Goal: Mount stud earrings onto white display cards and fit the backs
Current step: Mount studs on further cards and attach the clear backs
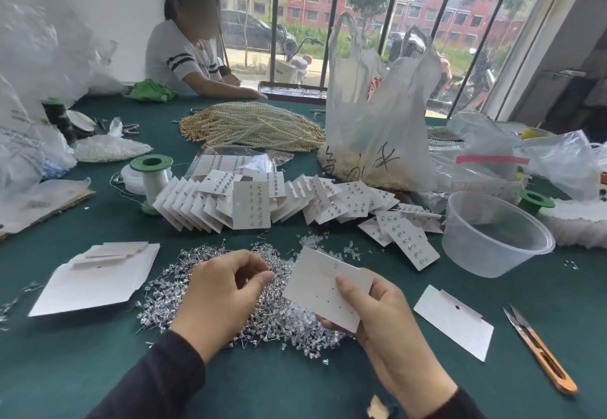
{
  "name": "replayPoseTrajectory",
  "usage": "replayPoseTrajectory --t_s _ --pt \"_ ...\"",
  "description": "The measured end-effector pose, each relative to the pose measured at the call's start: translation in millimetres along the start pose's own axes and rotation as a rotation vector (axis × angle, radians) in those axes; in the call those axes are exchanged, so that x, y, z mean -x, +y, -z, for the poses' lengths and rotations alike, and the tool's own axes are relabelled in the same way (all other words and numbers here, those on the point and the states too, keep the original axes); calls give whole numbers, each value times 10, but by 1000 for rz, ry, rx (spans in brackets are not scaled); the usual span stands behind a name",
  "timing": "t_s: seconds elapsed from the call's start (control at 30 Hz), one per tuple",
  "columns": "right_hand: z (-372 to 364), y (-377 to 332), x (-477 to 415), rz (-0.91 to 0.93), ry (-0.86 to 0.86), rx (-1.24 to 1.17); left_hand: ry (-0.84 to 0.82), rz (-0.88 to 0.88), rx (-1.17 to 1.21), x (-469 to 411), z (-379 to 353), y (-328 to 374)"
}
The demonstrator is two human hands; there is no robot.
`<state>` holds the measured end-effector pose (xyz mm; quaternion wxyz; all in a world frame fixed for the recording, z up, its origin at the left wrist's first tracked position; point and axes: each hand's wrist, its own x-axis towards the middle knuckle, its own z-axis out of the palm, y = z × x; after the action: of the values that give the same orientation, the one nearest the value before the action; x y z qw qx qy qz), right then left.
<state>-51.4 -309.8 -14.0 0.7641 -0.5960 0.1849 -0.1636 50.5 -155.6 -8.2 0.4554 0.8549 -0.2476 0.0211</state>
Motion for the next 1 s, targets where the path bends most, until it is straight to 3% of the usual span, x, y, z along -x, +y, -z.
replayPoseTrajectory --t_s 0.27,0.4,1.0 --pt "14 -1 -13 -4 -2 -12 -42 84 99 7 7 3" --pt "10 -6 -14 -11 -5 -15 -26 163 259 5 5 15" --pt "8 2 -6 -3 -19 -22 -56 268 229 17 46 -6"
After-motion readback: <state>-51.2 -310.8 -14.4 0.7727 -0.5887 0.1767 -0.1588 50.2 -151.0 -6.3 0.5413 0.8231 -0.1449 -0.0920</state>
